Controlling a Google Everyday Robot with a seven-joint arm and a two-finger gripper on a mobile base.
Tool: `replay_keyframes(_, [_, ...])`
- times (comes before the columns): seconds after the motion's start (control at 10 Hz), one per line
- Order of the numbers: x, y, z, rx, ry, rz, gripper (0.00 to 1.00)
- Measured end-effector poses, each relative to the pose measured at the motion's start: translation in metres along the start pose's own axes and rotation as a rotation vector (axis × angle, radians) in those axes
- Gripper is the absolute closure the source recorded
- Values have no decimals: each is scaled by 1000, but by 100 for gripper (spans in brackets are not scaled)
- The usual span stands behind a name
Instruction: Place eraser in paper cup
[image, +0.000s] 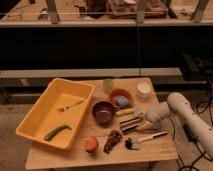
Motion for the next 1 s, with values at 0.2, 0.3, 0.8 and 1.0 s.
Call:
replay_keyframes(0.2, [0,1,-10,15,-2,-3,100])
replay_keyframes(0.3, [-4,0,-18,26,-3,-10,100])
replay_keyframes(0.8, [-23,-13,-54,102,-1,-56,100])
replay_keyframes(1.0, [-19,-19,-67,136,14,-43,100])
